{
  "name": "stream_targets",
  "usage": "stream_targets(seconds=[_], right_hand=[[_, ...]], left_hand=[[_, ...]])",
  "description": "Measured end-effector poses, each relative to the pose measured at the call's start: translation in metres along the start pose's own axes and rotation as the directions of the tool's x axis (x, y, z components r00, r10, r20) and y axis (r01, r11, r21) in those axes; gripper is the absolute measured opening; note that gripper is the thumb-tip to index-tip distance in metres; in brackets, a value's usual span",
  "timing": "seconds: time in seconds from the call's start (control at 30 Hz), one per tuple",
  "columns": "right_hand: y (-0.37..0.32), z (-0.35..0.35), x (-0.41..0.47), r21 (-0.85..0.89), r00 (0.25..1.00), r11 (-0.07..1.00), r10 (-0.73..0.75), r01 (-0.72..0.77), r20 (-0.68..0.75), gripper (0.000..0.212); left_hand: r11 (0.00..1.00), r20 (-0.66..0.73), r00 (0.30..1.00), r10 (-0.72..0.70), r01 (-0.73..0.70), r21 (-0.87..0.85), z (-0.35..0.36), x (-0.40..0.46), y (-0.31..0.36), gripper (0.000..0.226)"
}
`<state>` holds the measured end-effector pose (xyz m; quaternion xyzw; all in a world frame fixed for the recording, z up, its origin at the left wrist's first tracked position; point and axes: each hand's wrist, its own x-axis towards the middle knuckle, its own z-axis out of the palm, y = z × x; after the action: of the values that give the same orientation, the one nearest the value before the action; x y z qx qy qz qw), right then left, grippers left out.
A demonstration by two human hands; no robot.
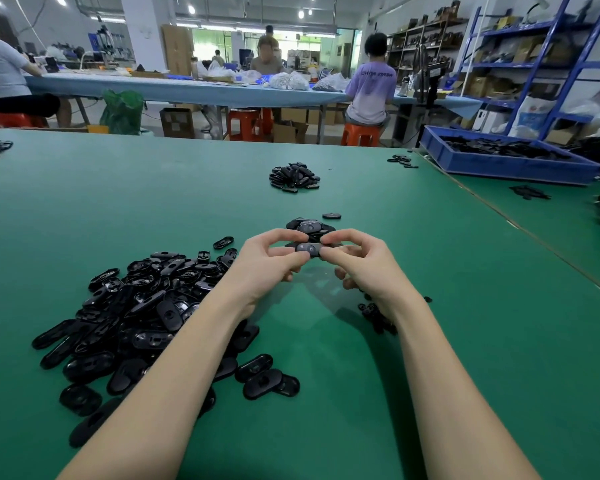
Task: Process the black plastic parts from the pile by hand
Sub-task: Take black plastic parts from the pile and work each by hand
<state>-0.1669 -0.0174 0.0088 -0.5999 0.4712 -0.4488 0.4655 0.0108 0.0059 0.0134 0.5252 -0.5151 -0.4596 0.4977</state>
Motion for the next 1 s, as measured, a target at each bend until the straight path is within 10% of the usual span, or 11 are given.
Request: stream_targets(seconds=[0.3,0.57,1.0], right_hand=[[0.008,0.002,0.005,-0.323,0.976,0.924,-0.217,0.205,0.001,0.023],[0.021,-0.013,0.027,-0.576,0.956,0.792,0.032,-0.203,-0.293,0.015],[0.010,0.010,0.040,-0.719,0.956,0.659,-0.001,-0.220,-0.294,0.031]], left_hand=[[0.999,-0.030,0.999,0.011,-0.009,0.047,-0.003,-0.001,-0.002,0.016],[0.913,-0.147,0.978,0.149,-0.079,0.400,-0.023,0.005,-0.004,0.018],[0.630,0.050,0.993,0.109,-0.107,0.769,-0.049,0.007,-0.004,0.016]])
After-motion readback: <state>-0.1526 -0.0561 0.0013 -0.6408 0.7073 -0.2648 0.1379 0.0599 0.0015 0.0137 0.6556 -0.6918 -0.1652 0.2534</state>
